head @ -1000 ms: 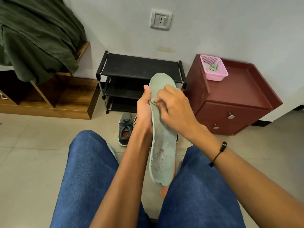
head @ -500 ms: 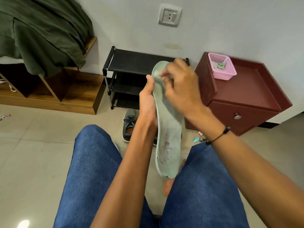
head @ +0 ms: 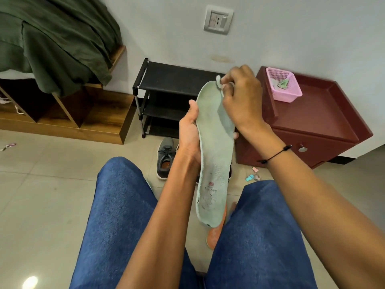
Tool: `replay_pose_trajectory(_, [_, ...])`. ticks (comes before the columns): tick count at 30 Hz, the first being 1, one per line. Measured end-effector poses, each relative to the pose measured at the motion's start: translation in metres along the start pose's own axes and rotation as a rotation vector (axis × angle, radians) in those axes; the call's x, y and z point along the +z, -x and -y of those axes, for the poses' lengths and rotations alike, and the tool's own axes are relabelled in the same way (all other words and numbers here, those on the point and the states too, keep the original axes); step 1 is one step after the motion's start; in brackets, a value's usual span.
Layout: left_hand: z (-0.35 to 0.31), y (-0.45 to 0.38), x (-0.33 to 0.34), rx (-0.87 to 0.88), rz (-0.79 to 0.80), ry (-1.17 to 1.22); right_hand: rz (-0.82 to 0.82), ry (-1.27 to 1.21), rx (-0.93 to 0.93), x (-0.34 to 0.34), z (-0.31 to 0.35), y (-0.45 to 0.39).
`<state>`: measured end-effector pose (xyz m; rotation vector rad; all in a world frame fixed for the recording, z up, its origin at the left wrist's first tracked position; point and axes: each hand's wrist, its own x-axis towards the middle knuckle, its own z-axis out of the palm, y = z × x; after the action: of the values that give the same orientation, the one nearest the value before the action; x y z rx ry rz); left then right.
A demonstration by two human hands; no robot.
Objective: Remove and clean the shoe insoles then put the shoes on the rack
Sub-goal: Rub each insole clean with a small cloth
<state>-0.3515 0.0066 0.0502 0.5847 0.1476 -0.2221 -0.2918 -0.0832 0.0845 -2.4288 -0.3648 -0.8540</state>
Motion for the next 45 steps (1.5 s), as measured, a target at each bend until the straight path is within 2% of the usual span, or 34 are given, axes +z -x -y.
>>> replay_pose_trajectory(3, [0.005, -0.006, -0.002, 0.0, -0.012, 0.048, -0.074, -0.134, 0.0, 0.0, 0.014, 0.015])
replay_pose_trajectory(5, [0.007, -0.008, -0.003, 0.034, -0.032, 0.098, 0.006, -0.178, -0.048, 0.007, 0.025, 0.031])
replay_pose_trajectory(7, [0.007, -0.007, -0.004, 0.034, 0.027, 0.112, 0.064, -0.167, -0.092, 0.013, 0.029, 0.038])
replay_pose_trajectory(13, [0.004, -0.011, -0.011, 0.001, -0.033, -0.033, 0.085, 0.081, -0.197, 0.019, 0.014, 0.014])
replay_pose_trajectory(16, [0.003, -0.008, -0.009, -0.01, -0.029, -0.057, 0.09, 0.149, -0.116, 0.017, 0.007, 0.001])
replay_pose_trajectory(18, [0.006, -0.009, -0.011, -0.04, -0.012, -0.031, 0.085, 0.116, 0.018, 0.013, 0.004, -0.005])
replay_pose_trajectory(20, [0.009, -0.01, -0.015, -0.051, -0.008, -0.007, 0.018, 0.049, 0.077, 0.01, 0.006, -0.003])
replay_pose_trajectory(22, [0.009, -0.014, -0.019, -0.025, -0.032, 0.019, -0.041, -0.039, 0.03, 0.012, 0.014, 0.009])
replay_pose_trajectory(27, [0.014, -0.013, -0.013, 0.041, 0.005, 0.097, 0.081, -0.138, -0.067, 0.028, 0.028, 0.04])
replay_pose_trajectory(32, [0.01, -0.014, -0.018, -0.006, -0.019, -0.005, 0.01, 0.08, -0.155, 0.029, 0.01, 0.029])
replay_pose_trajectory(35, [0.013, -0.014, -0.018, 0.008, -0.043, -0.055, 0.03, 0.17, -0.097, 0.028, 0.003, 0.022])
replay_pose_trajectory(37, [0.015, -0.015, -0.019, 0.004, -0.048, -0.071, 0.039, 0.134, 0.021, 0.024, 0.0, 0.017])
replay_pose_trajectory(40, [0.011, -0.015, -0.015, 0.017, -0.049, -0.072, -0.042, -0.033, 0.132, 0.012, 0.007, 0.016])
replay_pose_trajectory(42, [0.008, -0.016, -0.015, 0.041, -0.059, -0.039, -0.023, -0.116, 0.093, 0.011, 0.017, 0.025])
replay_pose_trajectory(45, [0.008, -0.013, -0.015, 0.06, -0.081, -0.007, 0.104, -0.138, 0.018, 0.019, 0.025, 0.046])
